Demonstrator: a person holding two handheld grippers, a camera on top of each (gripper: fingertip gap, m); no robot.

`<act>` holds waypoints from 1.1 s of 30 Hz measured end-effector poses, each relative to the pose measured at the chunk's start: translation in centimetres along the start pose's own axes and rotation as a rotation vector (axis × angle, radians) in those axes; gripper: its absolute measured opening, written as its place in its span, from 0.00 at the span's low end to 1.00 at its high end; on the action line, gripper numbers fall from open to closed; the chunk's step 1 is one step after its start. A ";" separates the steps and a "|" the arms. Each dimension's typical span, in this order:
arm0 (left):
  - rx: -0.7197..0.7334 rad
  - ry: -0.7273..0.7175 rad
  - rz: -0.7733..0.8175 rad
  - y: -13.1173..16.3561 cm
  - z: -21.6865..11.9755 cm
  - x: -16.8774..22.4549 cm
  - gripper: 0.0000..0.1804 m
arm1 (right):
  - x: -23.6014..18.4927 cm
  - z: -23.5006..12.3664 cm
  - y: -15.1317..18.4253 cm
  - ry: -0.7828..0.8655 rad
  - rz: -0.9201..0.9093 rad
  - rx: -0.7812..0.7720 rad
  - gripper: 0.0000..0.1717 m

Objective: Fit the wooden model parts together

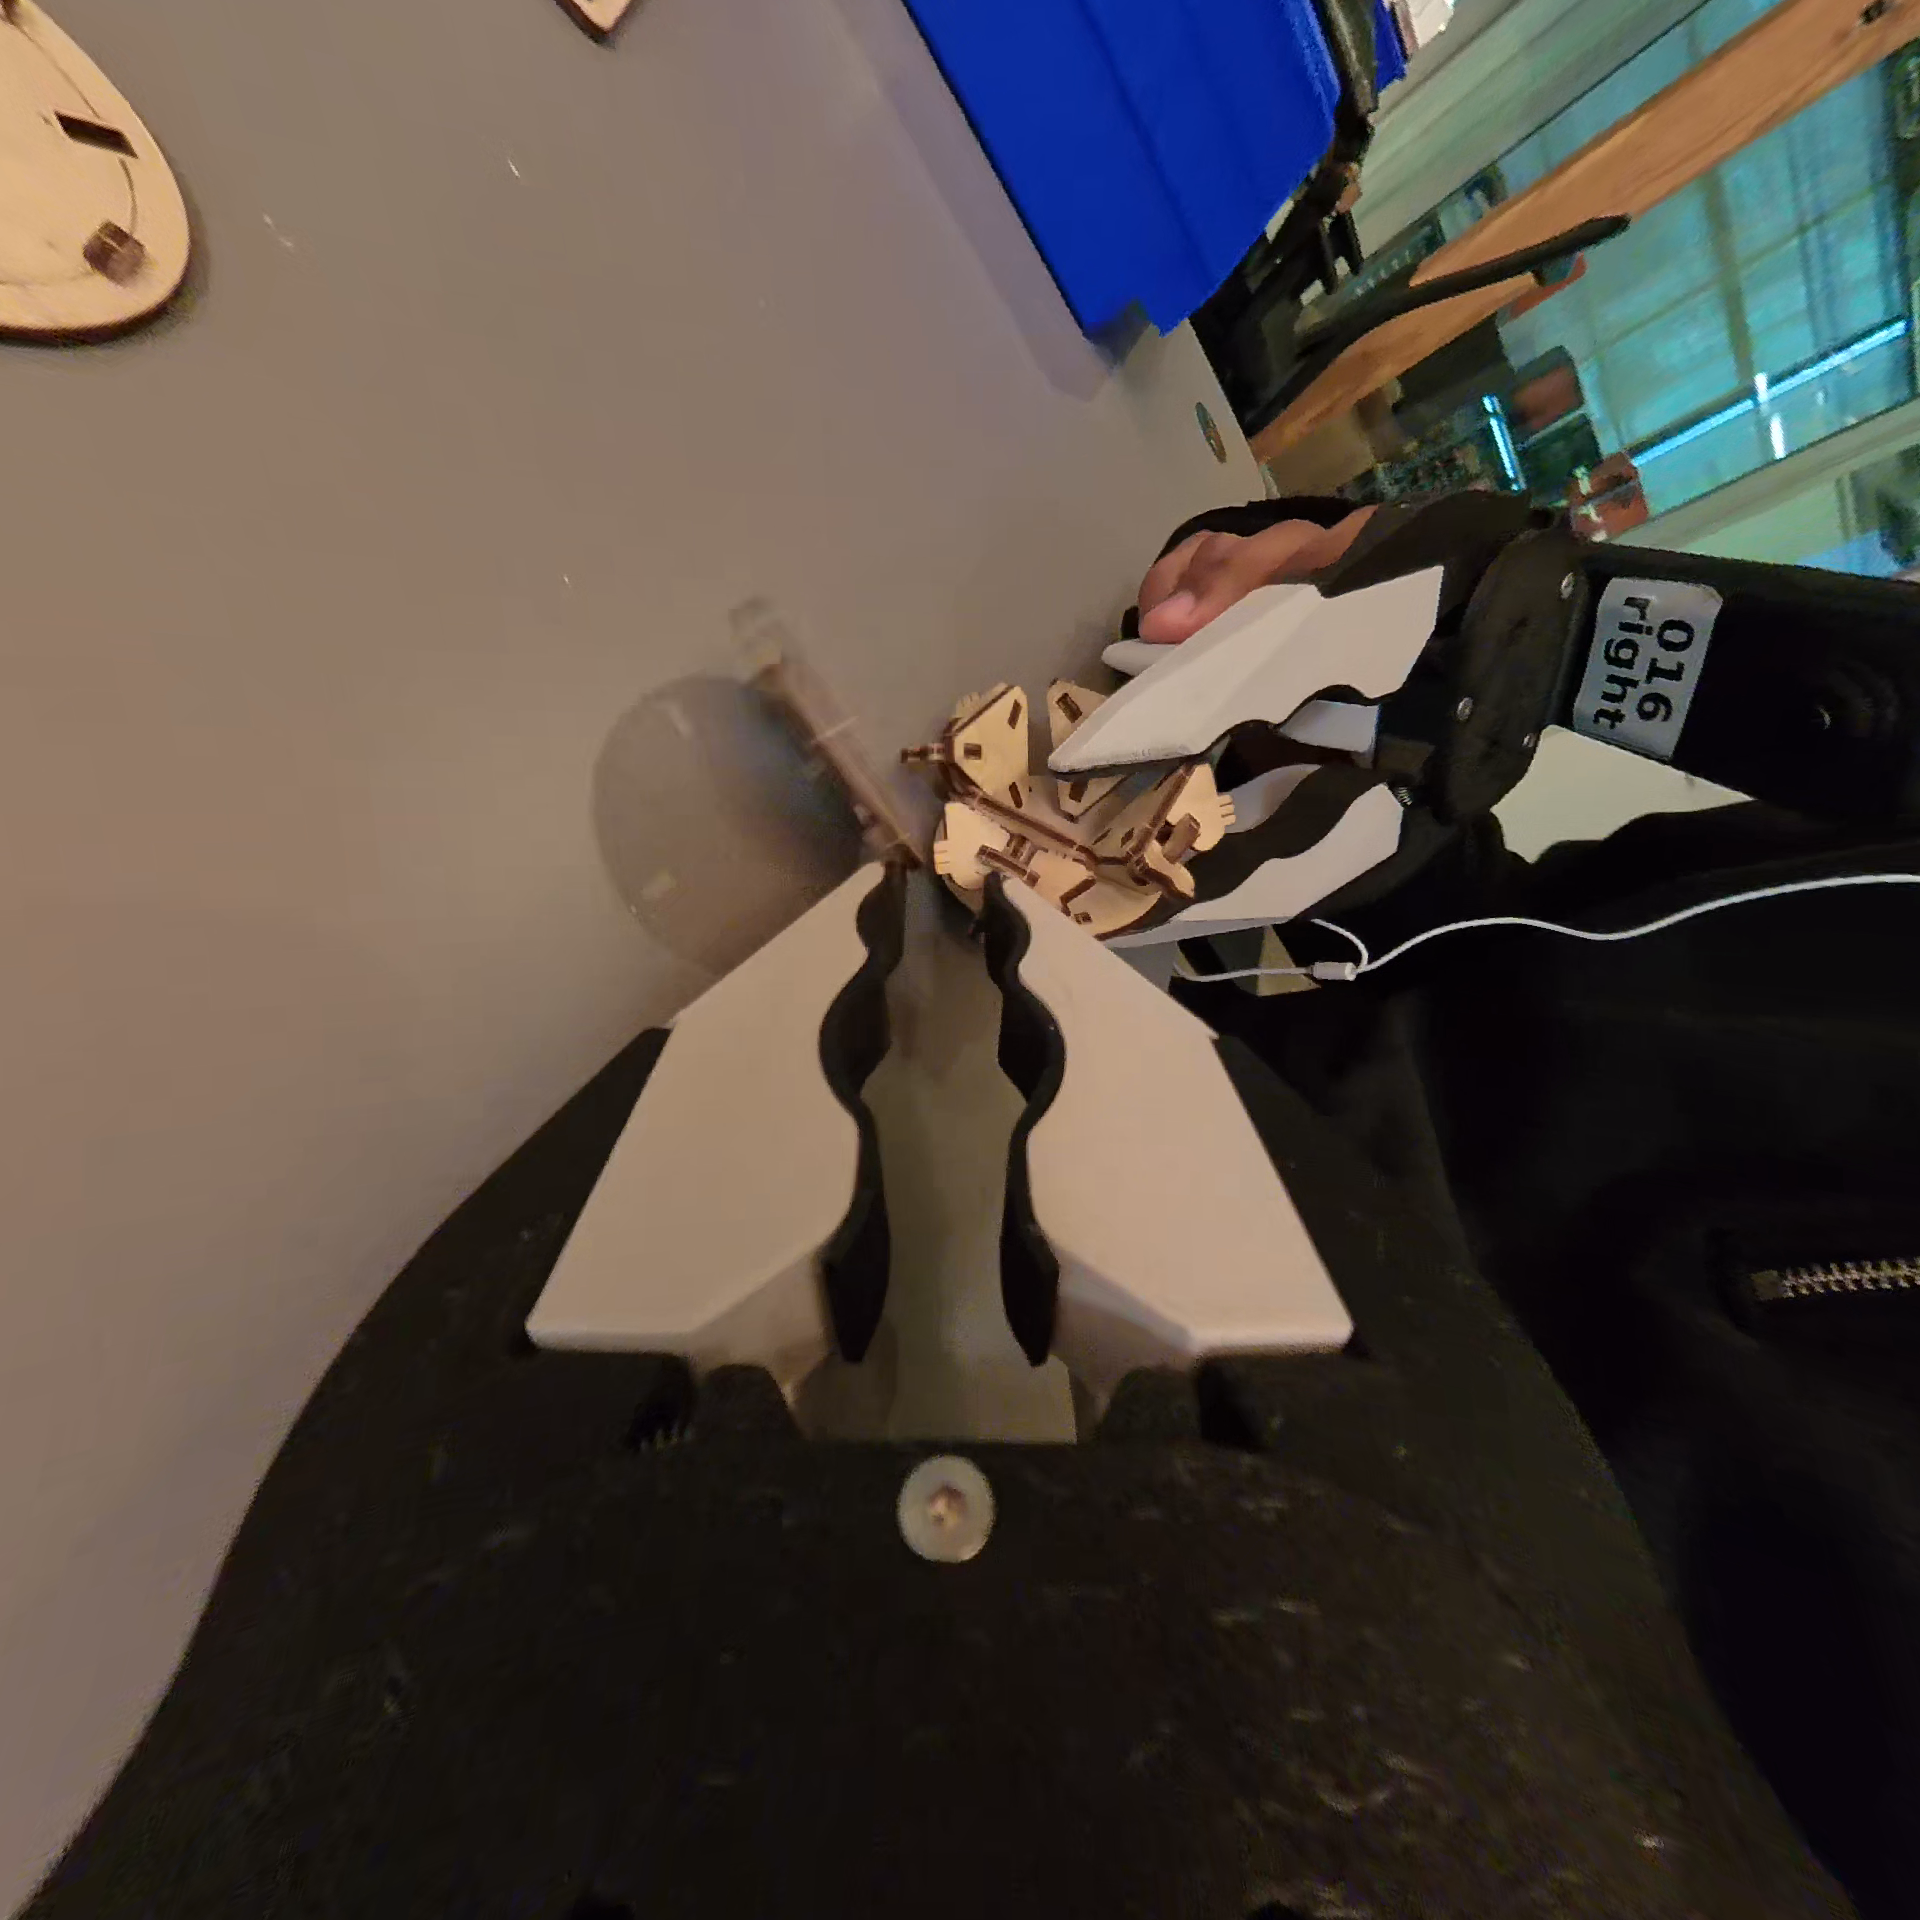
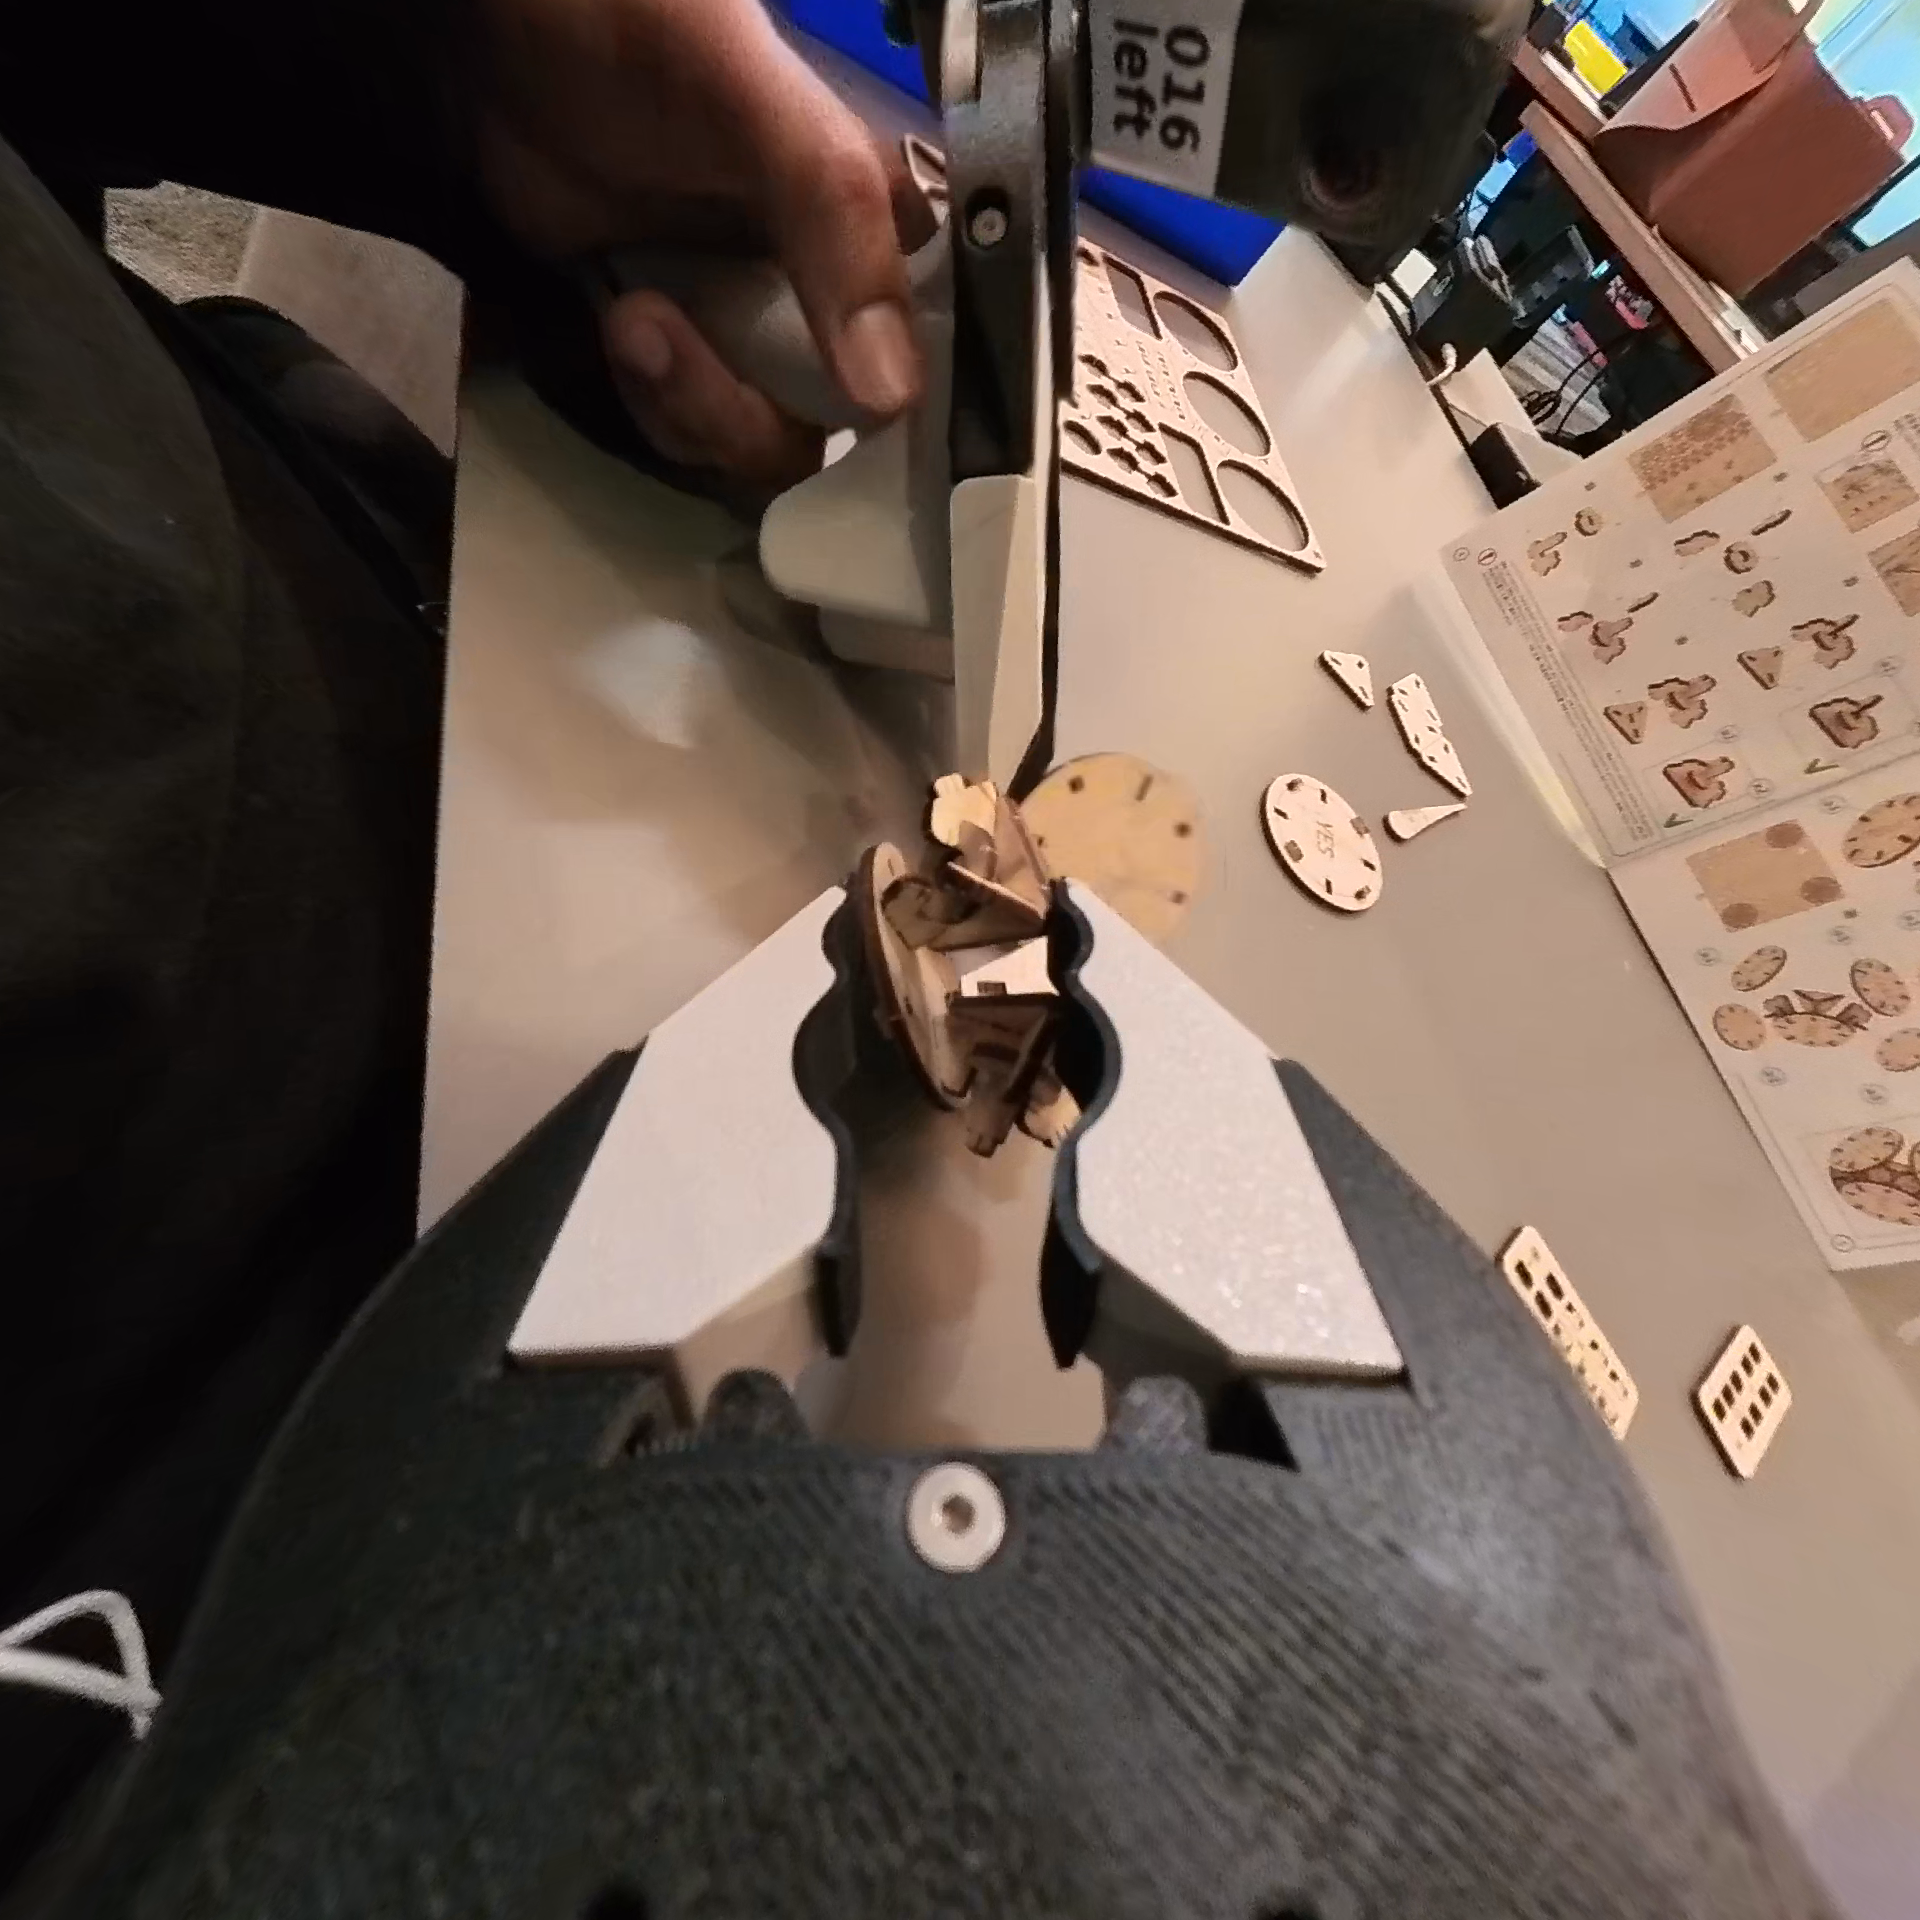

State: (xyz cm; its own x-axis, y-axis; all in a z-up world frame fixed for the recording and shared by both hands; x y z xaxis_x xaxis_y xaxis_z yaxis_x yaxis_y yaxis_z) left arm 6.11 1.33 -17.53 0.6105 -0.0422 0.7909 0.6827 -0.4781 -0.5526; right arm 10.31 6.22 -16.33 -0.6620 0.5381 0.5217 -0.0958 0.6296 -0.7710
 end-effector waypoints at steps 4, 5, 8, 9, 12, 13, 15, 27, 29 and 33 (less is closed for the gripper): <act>-0.034 0.010 0.000 -0.1 -0.1 -0.3 0.09 | 0.1 0.1 0.0 -0.009 0.014 0.002 0.20; -0.042 0.010 0.000 -0.1 -0.1 -0.3 0.09 | 0.1 0.1 -0.1 -0.011 0.017 0.002 0.19; -0.052 0.002 -0.017 0.0 -0.5 -0.5 0.14 | 0.1 0.1 -0.1 -0.012 0.015 0.002 0.19; -0.051 0.008 -0.020 0.0 -0.7 -0.4 0.15 | 0.1 0.1 -0.1 -0.011 0.013 0.002 0.19; -0.024 0.024 -0.005 -0.1 -1.1 0.0 0.15 | 0.1 0.2 -0.1 -0.006 0.002 0.005 0.19; -0.015 0.027 0.012 -0.2 -1.1 0.1 0.16 | 0.1 0.2 0.0 -0.003 -0.009 0.008 0.19; 0.000 0.021 0.033 -0.4 -1.0 0.2 0.16 | 0.2 0.2 0.1 0.008 -0.047 0.012 0.19; 0.182 0.398 -0.030 -2.3 -0.9 3.3 0.30 | 2.2 -1.8 -2.6 0.100 -0.242 0.215 0.20; 0.155 0.286 0.033 -2.3 -1.1 2.5 0.30 | 3.0 -2.1 -2.2 0.098 -0.239 0.196 0.19; 0.069 -0.053 0.135 -2.6 -2.2 -0.8 0.30 | 4.6 -2.5 -0.8 0.020 -0.279 0.119 0.19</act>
Point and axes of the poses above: each gripper's, where its closed fingertips meet, z out along the fingers, y out of its underside, x = y × z across the jaws, the point moved 3 cm from there along -z, back along the fingers, and after that the axes turned 10 degrees about y, right-handed, at the moved point
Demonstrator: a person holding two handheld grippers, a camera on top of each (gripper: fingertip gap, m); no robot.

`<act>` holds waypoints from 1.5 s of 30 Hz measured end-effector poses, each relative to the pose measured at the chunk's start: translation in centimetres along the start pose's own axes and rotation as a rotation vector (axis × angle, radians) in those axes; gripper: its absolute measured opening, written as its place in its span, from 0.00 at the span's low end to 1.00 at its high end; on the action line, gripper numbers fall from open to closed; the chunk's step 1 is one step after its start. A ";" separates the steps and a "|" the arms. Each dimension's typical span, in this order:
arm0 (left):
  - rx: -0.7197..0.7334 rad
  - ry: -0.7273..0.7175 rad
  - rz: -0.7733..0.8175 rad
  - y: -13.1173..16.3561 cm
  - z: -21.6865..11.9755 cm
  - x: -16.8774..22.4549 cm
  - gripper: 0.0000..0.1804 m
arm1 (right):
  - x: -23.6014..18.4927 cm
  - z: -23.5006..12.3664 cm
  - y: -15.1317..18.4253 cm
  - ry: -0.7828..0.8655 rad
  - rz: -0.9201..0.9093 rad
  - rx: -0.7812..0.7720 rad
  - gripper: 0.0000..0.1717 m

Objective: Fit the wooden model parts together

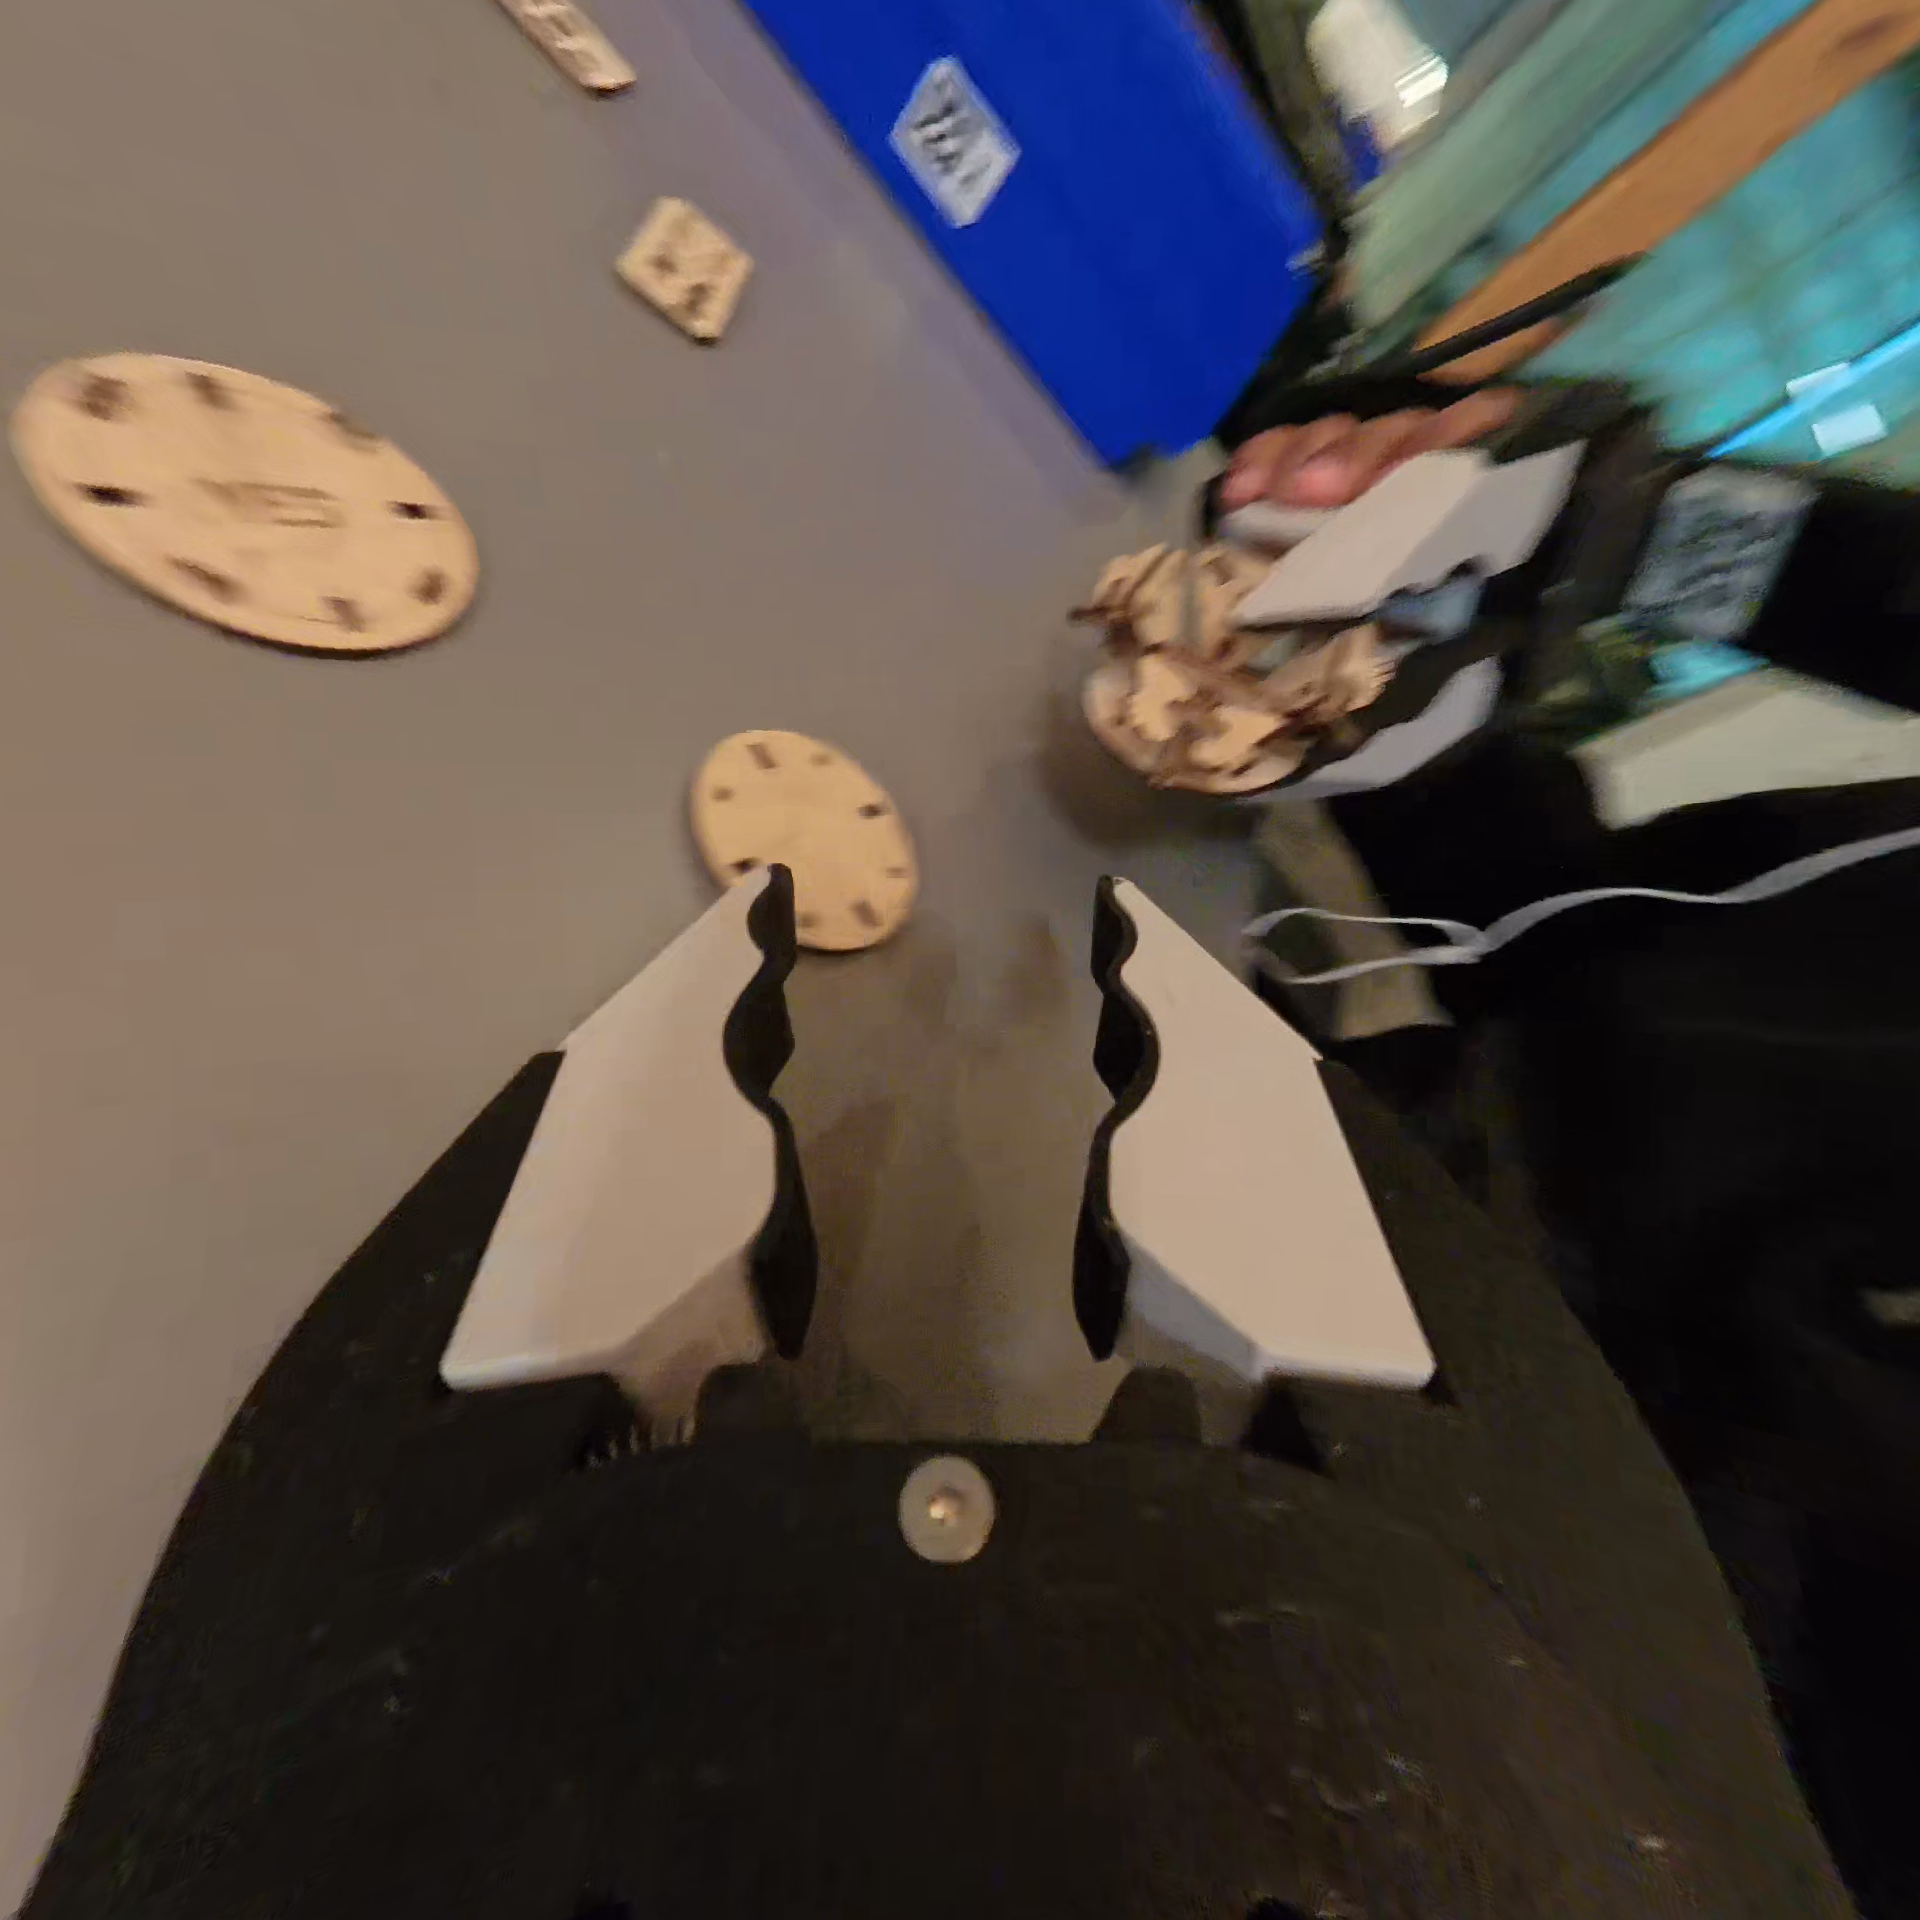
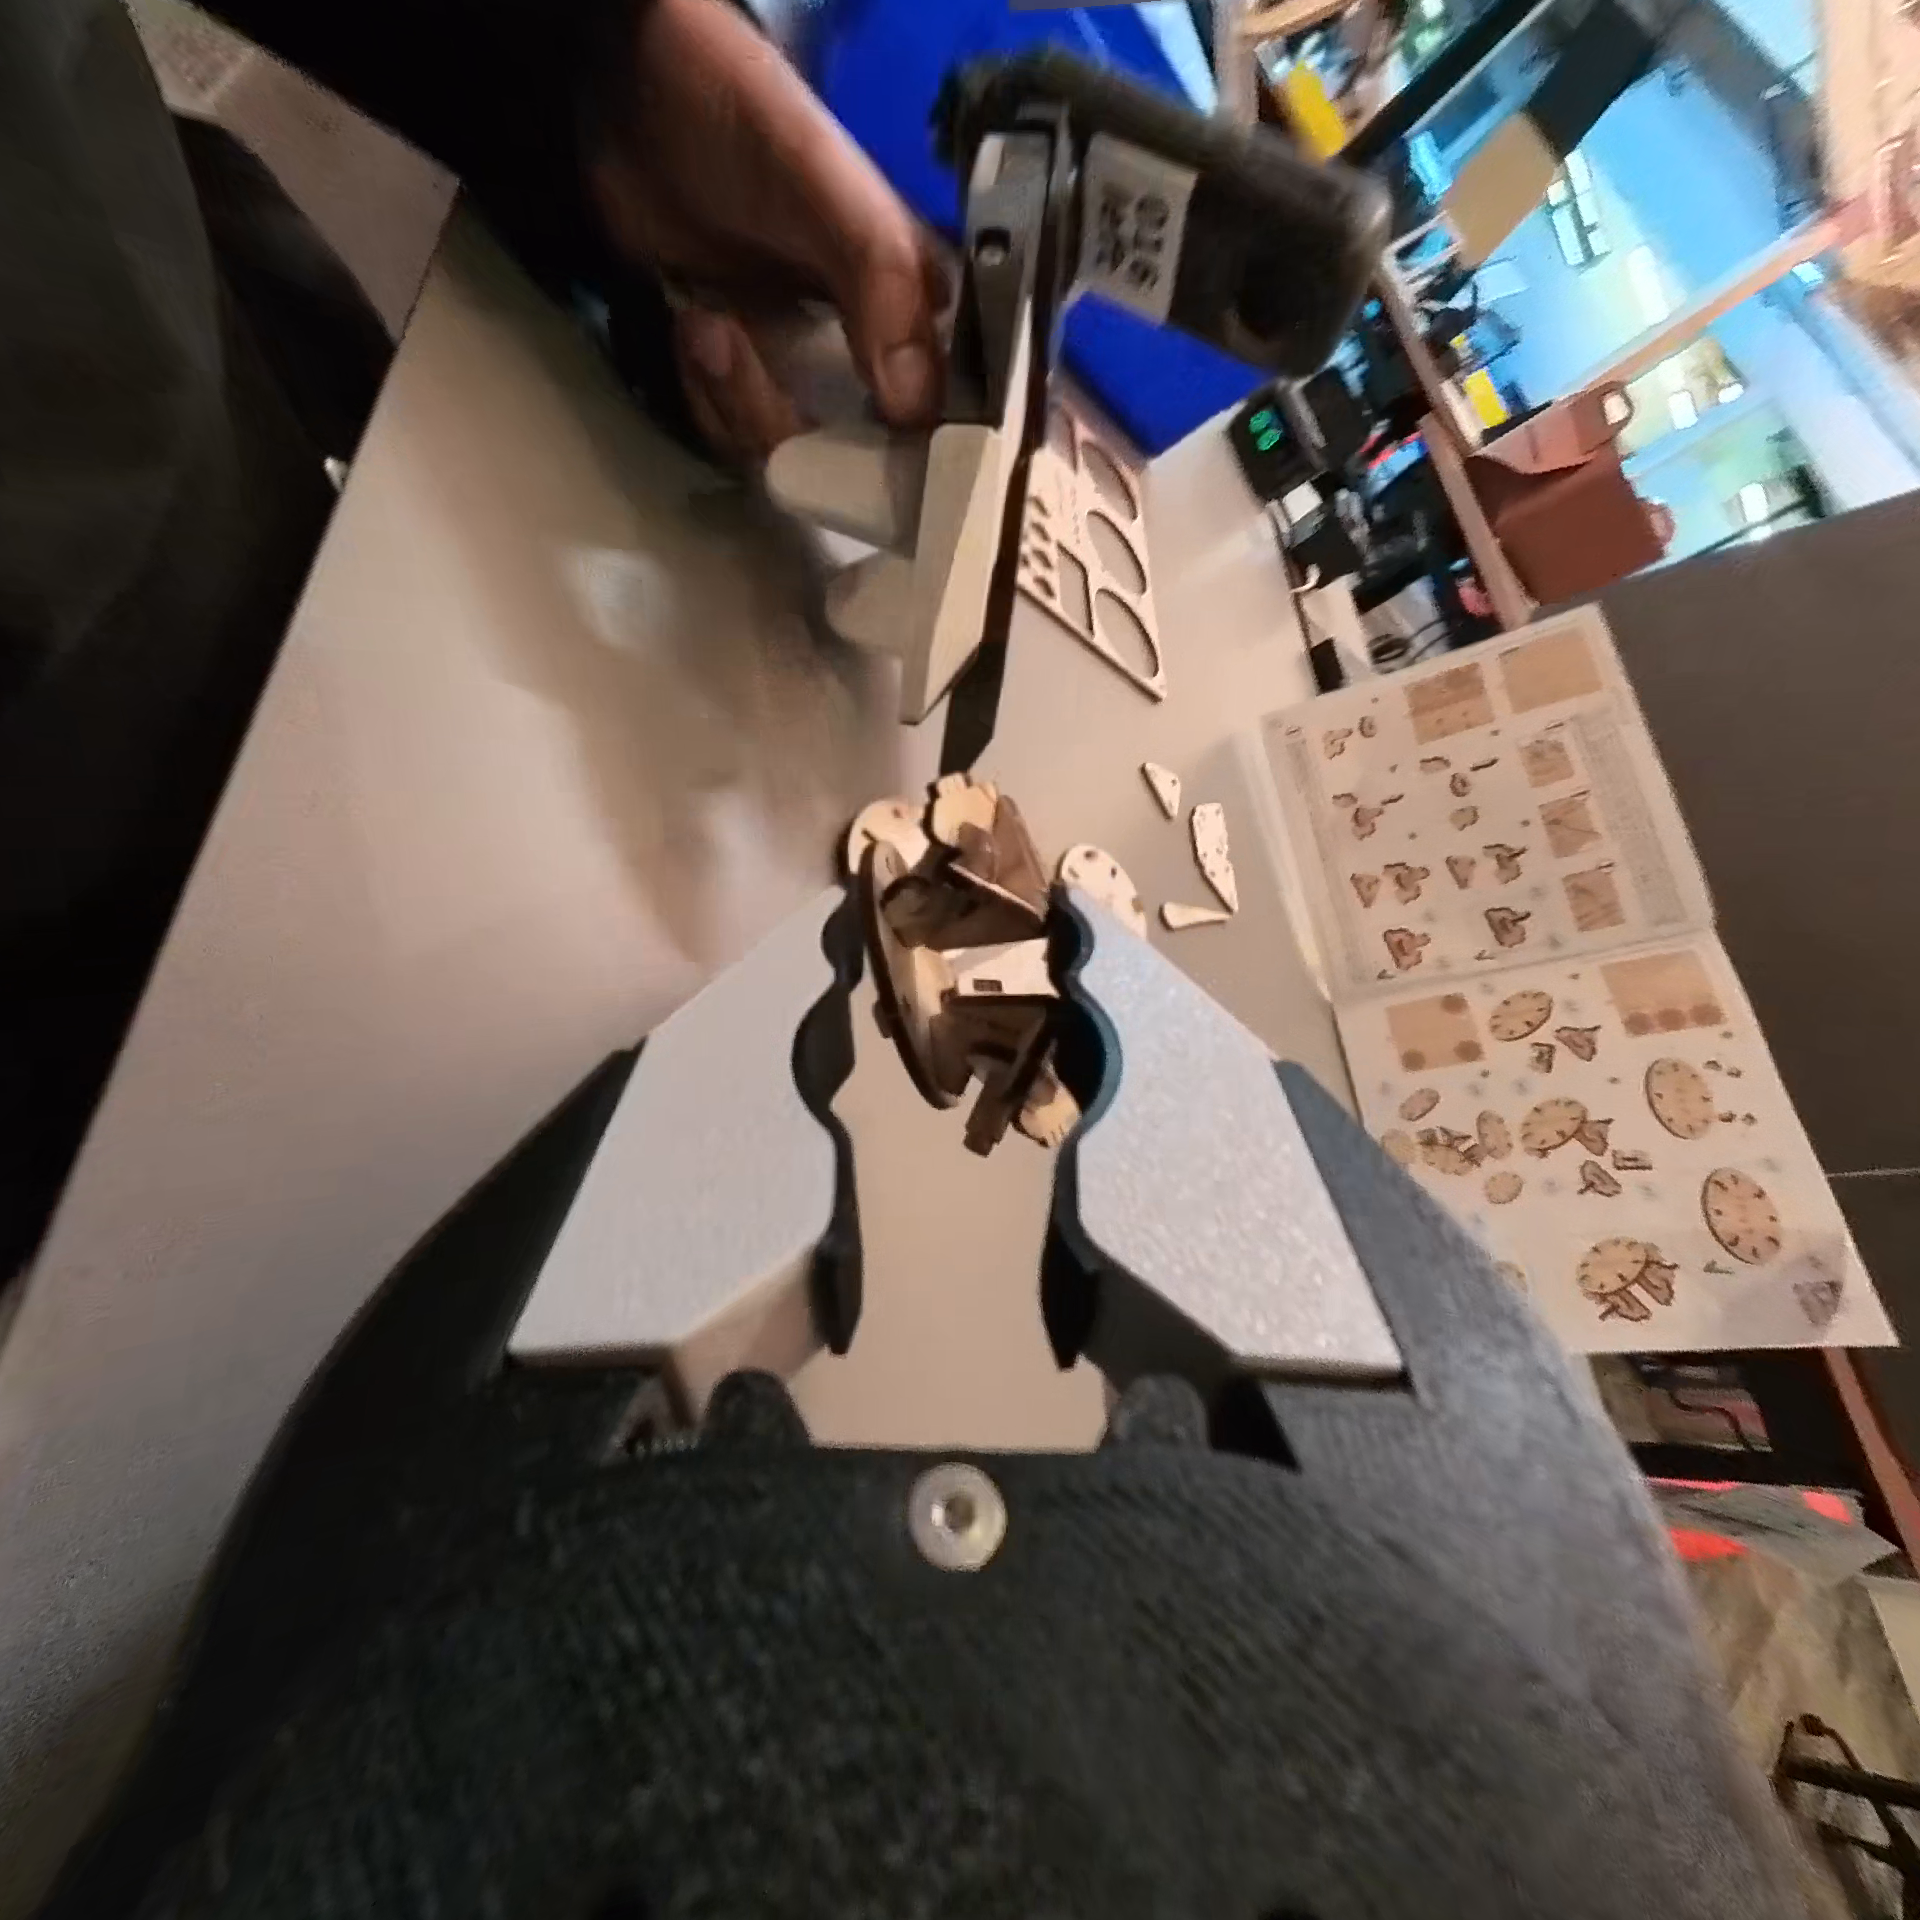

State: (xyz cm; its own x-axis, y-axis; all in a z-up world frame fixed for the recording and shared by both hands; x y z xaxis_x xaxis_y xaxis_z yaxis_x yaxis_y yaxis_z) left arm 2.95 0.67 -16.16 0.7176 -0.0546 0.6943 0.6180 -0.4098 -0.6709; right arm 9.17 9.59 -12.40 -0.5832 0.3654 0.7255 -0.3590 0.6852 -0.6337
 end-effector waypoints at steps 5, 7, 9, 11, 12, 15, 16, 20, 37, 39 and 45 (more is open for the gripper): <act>-0.105 -0.281 0.161 0.0 0.4 -2.1 0.33 | 1.5 1.0 2.0 -0.131 -0.039 -0.048 0.20; -0.148 -0.285 0.189 0.4 1.2 -1.9 0.34 | 1.7 1.7 2.4 -0.200 -0.079 -0.058 0.20; -0.170 -0.297 0.231 0.4 1.7 -1.7 0.34 | 1.9 2.3 2.6 -0.267 -0.114 -0.073 0.20; -0.214 -0.300 0.260 0.6 2.4 -1.6 0.34 | 1.9 2.7 2.6 -0.328 -0.133 -0.077 0.20; -0.228 -0.304 0.278 0.7 2.6 -1.6 0.33 | 1.8 2.9 2.4 -0.357 -0.142 -0.073 0.20; -0.276 -0.320 0.340 0.6 3.2 -1.8 0.30 | 1.1 3.0 2.5 -0.459 -0.156 -0.096 0.19; -0.299 -0.321 0.369 0.6 3.4 -1.8 0.27 | 0.7 2.9 2.6 -0.497 -0.158 -0.112 0.19; -0.376 -0.204 0.439 0.8 4.5 -1.1 0.27 | 0.3 2.4 2.7 -0.572 -0.166 -0.157 0.19; -0.411 -0.196 0.503 1.4 4.6 -0.8 0.29 | -1.4 1.4 2.5 -0.769 -0.196 -0.227 0.19; -0.404 -0.217 0.500 1.2 4.3 -1.1 0.29 | -1.8 1.1 2.4 -0.791 -0.191 -0.237 0.19; -0.414 -0.209 0.511 1.3 4.4 -1.0 0.26 | -1.3 1.4 1.4 -0.777 -0.193 -0.249 0.19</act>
State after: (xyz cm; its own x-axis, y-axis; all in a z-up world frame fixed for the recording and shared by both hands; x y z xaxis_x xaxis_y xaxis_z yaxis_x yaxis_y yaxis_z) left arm 4.49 4.16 -18.86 0.9588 -0.1736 0.2247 0.0422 -0.6956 -0.7172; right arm 8.39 9.13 -14.60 -0.8970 -0.2481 0.3660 -0.3857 0.8436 -0.3735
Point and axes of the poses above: each gripper's, where its closed fingertips meet, z out along the fingers, y out of its underside, x = y × z across the jaws, the point moved 3 cm from there along -z, back along the fingers, and after that the axes turned 10 degrees about y, right-handed, at the moved point
